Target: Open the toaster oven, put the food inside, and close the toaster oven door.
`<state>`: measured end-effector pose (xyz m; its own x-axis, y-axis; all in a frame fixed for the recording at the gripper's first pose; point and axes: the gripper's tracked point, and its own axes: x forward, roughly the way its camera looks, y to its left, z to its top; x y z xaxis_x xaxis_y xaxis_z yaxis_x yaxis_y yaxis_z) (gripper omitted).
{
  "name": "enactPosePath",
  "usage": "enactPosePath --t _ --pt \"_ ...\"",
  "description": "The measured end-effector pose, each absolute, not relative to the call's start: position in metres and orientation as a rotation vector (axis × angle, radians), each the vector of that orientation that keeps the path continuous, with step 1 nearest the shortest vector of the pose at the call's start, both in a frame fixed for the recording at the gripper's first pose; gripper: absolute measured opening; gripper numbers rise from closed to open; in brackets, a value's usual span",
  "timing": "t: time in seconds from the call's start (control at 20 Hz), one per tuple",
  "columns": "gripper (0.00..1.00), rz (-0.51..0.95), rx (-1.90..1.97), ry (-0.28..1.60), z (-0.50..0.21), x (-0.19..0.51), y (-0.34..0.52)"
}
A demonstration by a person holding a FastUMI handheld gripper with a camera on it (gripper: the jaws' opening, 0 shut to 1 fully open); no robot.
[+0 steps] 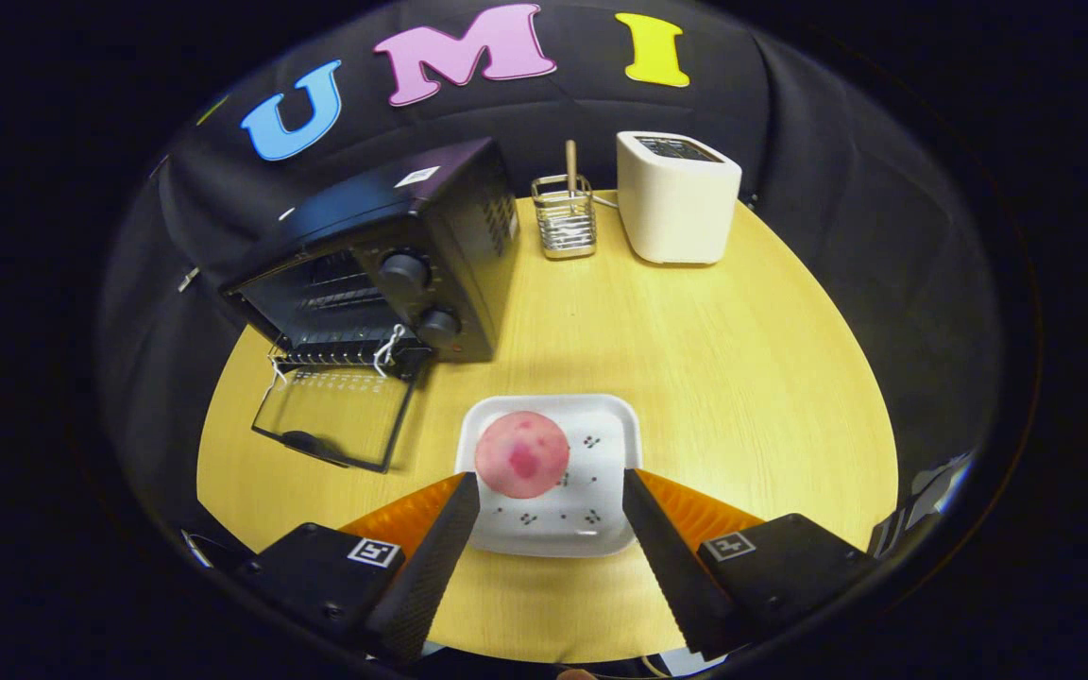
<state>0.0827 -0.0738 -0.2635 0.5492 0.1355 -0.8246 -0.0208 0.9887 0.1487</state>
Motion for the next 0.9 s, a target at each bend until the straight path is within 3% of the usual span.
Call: enactPosePath --t 0.75,0.9 --pt "1.0 0.169 0.111 1.163 -0.342 0.082 -0.116" --pt "0.95 0.172 0.091 1.18 -0.344 0.083 -0.118"
